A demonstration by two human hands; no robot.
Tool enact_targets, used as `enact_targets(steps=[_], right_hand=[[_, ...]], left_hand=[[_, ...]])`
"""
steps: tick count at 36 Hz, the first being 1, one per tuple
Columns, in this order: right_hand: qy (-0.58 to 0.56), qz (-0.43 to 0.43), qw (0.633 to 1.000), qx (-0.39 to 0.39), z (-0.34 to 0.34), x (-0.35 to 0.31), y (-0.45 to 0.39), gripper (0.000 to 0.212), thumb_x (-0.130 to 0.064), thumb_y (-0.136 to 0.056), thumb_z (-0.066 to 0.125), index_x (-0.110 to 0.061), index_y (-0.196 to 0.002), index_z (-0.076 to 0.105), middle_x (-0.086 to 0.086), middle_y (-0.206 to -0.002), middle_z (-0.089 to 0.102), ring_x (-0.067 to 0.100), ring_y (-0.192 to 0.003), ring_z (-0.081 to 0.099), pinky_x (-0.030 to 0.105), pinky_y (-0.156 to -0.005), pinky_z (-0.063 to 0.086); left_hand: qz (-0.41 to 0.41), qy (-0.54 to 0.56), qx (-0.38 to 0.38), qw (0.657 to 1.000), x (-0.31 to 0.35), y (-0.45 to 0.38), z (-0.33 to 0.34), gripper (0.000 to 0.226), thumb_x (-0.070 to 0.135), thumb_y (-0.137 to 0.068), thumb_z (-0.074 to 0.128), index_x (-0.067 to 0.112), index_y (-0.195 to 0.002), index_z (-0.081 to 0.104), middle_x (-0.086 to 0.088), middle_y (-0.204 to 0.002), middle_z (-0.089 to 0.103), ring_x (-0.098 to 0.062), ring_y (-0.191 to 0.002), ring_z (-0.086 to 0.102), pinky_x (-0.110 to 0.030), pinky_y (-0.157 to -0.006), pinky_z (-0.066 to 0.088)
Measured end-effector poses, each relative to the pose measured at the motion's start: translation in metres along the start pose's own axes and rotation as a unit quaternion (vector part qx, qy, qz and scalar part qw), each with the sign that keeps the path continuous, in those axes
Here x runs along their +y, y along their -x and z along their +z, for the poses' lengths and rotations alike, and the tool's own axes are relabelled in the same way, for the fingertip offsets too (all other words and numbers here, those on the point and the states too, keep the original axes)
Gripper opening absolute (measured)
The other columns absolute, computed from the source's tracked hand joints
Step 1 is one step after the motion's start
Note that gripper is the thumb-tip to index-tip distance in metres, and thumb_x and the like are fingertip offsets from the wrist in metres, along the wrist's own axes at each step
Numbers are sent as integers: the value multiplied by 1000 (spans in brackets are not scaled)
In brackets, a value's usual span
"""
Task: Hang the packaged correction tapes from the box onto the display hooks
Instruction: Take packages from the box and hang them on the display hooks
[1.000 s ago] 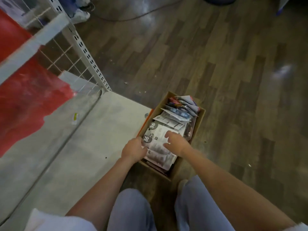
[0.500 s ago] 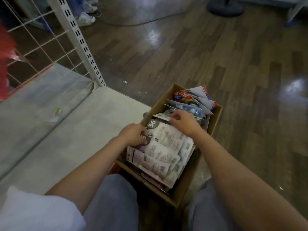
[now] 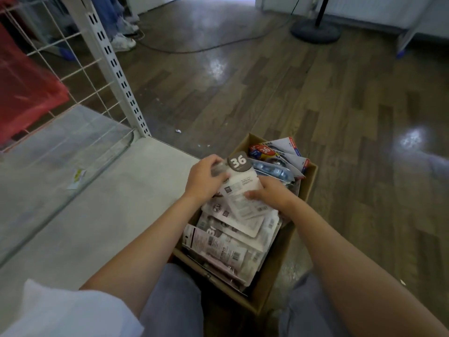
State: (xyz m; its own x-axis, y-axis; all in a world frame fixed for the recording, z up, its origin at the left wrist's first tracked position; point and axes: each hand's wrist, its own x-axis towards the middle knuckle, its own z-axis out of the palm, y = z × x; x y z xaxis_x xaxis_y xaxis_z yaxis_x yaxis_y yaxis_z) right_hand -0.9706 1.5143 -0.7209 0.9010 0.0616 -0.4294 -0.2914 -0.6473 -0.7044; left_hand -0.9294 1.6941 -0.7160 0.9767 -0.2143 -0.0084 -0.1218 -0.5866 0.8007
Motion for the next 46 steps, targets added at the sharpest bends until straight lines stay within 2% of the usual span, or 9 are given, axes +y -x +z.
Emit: enact_targets(steps=[3, 6, 12, 17, 22, 26, 31, 35, 46], right_hand=[[-67, 23, 991, 115, -11, 4, 0, 27, -20, -91, 62, -11, -117, 60, 4, -117, 66, 21, -102, 62, 35, -85, 51], [-89, 33, 976, 196, -17, 7, 2, 30, -19, -93, 60, -13, -122, 59, 5, -122, 64, 20, -102, 62, 28, -74, 49], [-36, 36, 979, 197, -14, 3, 5, 28, -26, -91, 62, -13, -117, 63, 4, -117, 67, 21, -103, 62, 39, -86, 53], [0, 23, 984, 175, -13, -3, 15, 27, -23, -92, 61, -15, -118, 62, 4, -115, 65, 23, -99, 62, 45, -86, 53], [17, 30, 986, 165, -15, -1, 20, 32, -24, -92, 60, -16, -123, 59, 2, -116, 63, 21, -98, 61, 31, -70, 53], [3, 37, 986, 163, -16, -1, 24, 30, -24, -92, 59, -17, -121, 59, 0, -110, 63, 16, -90, 58, 21, -58, 43], [-62, 67, 981, 174, -20, 2, 24, 23, -24, -91, 60, -15, -112, 62, 5, -107, 67, 23, -91, 63, 32, -71, 52], [-168, 64, 968, 173, -20, 0, 26, 23, -20, -90, 62, -13, -113, 64, 3, -108, 69, 23, -98, 66, 44, -91, 52], [-379, 58, 920, 79, -10, -20, 23, 13, -14, -90, 63, -17, -102, 66, 3, -97, 74, 24, -92, 70, 42, -84, 55]], left_hand=[[-69, -26, 28, 997, -12, 6, -1, 29, 16, -84, 69, 12, -111, 58, -4, -103, 61, -19, -94, 59, -29, -79, 46], [-121, -79, -52, 988, -25, 21, 7, 37, 17, -85, 65, 9, -119, 53, -8, -113, 60, -24, -103, 58, -32, -83, 46], [-116, -220, -115, 962, -35, 42, 30, 30, 28, -93, 52, 7, -115, 52, -13, -122, 53, -29, -110, 54, -37, -88, 45], [-165, -257, -192, 933, -40, 46, 40, 53, 47, -97, 41, 3, -121, 55, -15, -123, 59, -31, -111, 57, -36, -85, 48], [-281, -144, -151, 937, -45, 50, 44, 60, 56, -94, 42, 7, -127, 55, -12, -124, 60, -31, -112, 57, -36, -93, 47], [-315, 18, -63, 947, -39, 45, 45, 37, 38, -90, 60, 5, -106, 63, -13, -104, 69, -31, -96, 65, -39, -85, 54], [-265, 193, -19, 945, -14, 41, 44, 11, 16, -90, 57, 11, -81, 58, -19, -97, 69, -35, -91, 66, -49, -82, 54], [-183, 191, 39, 963, 0, 35, 27, 20, 12, -92, 51, 19, -75, 44, -4, -80, 56, -19, -72, 55, -27, -56, 44], [-221, 339, 135, 905, -20, 34, -18, 16, 13, -98, 49, 11, -83, 47, -7, -85, 63, -24, -79, 62, -34, -69, 49]])
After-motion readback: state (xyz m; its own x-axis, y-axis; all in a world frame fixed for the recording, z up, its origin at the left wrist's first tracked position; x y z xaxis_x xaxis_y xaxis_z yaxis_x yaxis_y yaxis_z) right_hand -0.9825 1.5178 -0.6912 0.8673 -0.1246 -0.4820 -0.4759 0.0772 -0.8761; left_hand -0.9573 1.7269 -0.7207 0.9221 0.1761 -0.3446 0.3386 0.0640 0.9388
